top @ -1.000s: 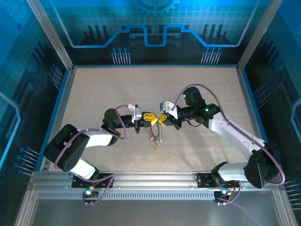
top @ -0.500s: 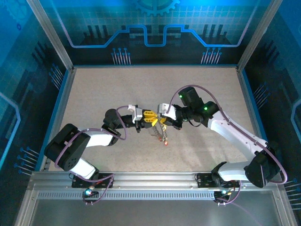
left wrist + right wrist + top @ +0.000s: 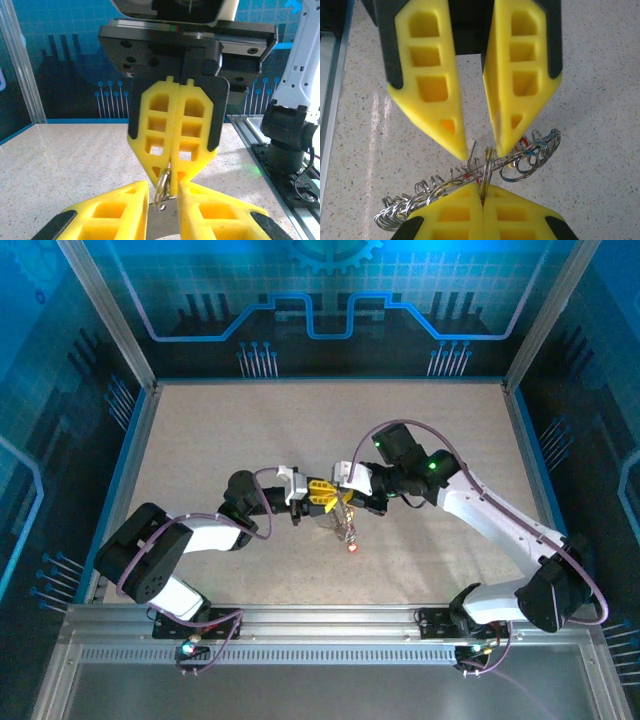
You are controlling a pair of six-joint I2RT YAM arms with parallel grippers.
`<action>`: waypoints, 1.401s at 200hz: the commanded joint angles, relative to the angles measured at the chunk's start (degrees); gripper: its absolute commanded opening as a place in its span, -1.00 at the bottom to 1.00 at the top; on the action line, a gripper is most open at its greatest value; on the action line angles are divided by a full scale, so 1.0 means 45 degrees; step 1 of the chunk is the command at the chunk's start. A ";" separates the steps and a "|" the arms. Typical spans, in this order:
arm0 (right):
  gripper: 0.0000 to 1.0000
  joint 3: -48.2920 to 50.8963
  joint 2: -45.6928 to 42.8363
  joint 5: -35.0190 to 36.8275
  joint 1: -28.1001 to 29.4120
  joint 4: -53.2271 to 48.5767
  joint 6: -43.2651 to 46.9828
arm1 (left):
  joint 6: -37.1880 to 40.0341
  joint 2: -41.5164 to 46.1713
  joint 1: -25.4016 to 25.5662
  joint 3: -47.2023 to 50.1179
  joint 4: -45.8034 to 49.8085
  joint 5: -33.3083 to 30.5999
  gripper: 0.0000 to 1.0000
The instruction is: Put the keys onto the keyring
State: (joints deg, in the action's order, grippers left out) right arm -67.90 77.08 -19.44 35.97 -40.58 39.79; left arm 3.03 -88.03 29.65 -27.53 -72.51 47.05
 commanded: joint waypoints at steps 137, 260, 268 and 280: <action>-1.00 -0.0604 0.0086 -0.0965 0.0120 0.0140 0.0269 | 0.1145 -0.0077 0.0208 -0.0250 0.1088 0.0307 -0.76; -1.00 -0.0725 0.0440 -0.1290 0.0152 0.0193 0.0435 | 0.0775 -0.0809 0.0209 -0.0210 -0.0504 0.0522 -1.00; -1.00 -0.0664 0.0442 -0.1268 0.0142 0.0223 0.0445 | 0.0691 -0.0801 0.0204 -0.0110 -0.0850 0.0438 -1.00; -1.00 -0.0634 0.0469 -0.1192 0.0133 0.0192 0.0435 | 0.0532 -0.0809 0.0183 0.0001 -0.1332 0.0329 -1.00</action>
State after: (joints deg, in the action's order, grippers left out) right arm -68.95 78.87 -21.41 35.97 -41.58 41.01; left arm 6.04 -91.31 30.00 -27.57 -71.33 47.92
